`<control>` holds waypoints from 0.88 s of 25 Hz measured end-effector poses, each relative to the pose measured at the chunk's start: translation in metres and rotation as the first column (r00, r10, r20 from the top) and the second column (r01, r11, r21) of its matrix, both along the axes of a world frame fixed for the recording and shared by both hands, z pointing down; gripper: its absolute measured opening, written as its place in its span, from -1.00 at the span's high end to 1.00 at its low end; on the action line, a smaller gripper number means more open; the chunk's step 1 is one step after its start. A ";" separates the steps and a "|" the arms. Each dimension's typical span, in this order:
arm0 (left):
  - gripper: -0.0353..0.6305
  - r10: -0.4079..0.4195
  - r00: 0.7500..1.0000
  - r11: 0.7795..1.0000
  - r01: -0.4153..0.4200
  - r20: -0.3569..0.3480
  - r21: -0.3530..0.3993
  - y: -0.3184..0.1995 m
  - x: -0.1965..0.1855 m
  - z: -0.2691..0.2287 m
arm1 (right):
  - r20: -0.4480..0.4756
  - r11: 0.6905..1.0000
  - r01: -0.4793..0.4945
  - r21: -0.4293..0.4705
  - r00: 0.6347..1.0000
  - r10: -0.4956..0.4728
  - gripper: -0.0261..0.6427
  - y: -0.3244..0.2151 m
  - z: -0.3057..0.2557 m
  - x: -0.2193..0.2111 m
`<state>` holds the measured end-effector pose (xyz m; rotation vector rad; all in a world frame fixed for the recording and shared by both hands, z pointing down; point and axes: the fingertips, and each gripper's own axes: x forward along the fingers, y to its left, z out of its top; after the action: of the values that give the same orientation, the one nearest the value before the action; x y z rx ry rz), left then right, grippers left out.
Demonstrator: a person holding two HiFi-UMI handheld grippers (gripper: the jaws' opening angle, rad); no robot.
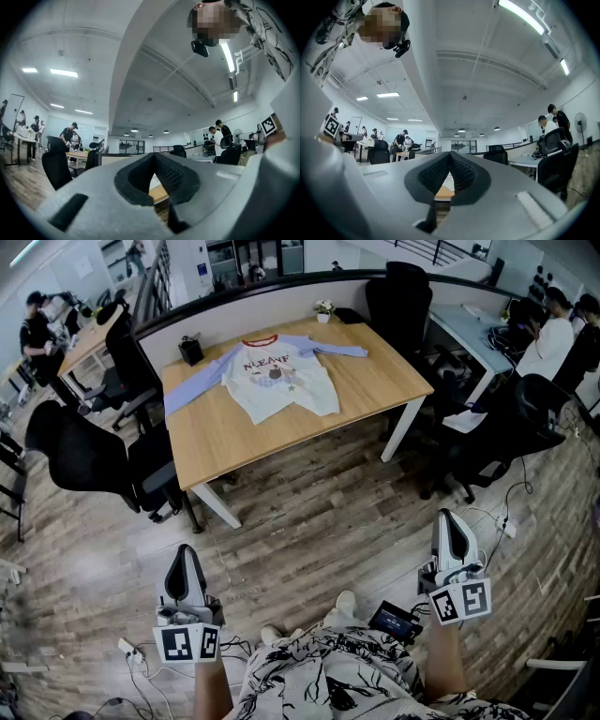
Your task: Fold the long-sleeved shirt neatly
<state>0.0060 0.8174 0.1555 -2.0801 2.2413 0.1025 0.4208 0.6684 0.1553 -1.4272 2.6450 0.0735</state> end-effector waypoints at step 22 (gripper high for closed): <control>0.55 0.023 0.998 1.000 -0.023 0.066 -0.008 -0.010 0.021 0.004 | 0.064 0.997 0.070 0.012 0.995 -0.071 0.62 0.000 -0.002 -0.007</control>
<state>0.0269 0.8071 0.1597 -2.0816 2.1834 0.0257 0.4134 0.6682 0.1528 -1.3088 2.6364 0.0325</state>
